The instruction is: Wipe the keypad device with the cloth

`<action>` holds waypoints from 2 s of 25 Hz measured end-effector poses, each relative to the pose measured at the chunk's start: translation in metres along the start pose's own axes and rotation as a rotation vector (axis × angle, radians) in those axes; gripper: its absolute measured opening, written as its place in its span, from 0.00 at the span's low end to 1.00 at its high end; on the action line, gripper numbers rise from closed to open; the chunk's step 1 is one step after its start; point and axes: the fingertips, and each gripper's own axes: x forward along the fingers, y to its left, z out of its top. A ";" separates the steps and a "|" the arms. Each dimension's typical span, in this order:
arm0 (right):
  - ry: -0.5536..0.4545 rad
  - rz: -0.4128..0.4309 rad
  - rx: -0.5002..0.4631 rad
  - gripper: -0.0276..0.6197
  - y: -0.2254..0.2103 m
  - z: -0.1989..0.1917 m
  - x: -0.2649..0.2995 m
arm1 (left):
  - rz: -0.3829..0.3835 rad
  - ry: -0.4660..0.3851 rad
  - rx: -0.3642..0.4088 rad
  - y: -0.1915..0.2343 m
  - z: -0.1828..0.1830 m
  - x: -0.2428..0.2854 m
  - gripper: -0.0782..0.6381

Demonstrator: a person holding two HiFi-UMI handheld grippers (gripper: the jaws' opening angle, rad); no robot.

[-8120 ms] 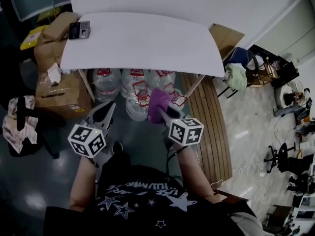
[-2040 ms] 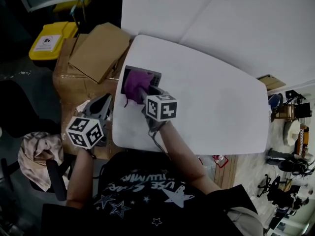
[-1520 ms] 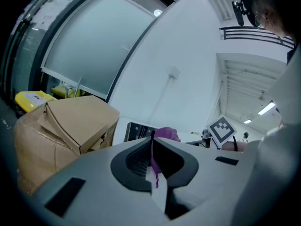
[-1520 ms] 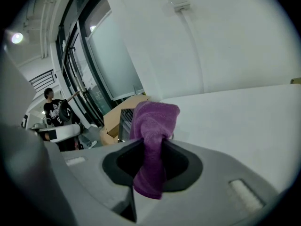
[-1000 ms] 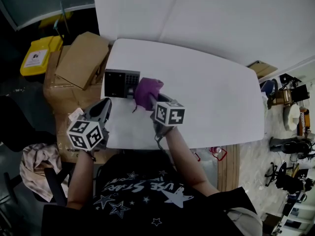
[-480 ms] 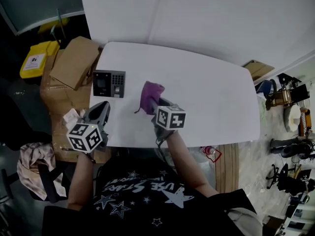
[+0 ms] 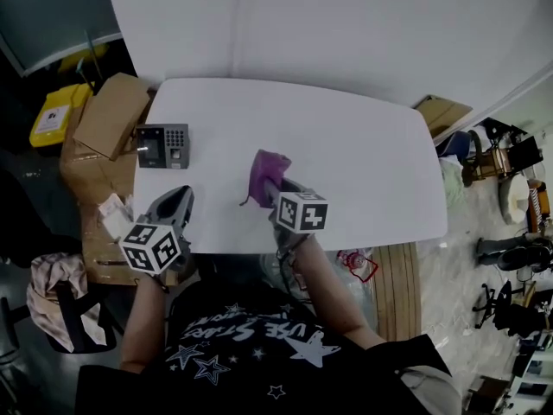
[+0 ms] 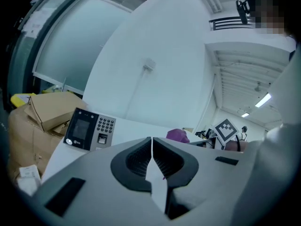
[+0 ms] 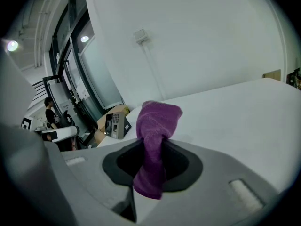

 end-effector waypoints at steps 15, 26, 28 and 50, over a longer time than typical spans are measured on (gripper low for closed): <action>0.007 0.035 0.042 0.19 -0.076 -0.041 -0.091 | 0.043 -0.005 0.018 -0.114 -0.044 0.000 0.13; 0.035 0.102 -0.005 0.19 -0.113 -0.062 -0.128 | 0.167 -0.068 0.023 -0.157 -0.073 -0.031 0.13; 0.041 0.103 0.003 0.19 -0.117 -0.066 -0.128 | 0.186 -0.052 0.028 -0.162 -0.081 -0.036 0.13; 0.086 0.077 -0.069 0.19 -0.058 -0.126 -0.155 | 0.157 -0.052 -0.074 -0.172 -0.128 -0.106 0.13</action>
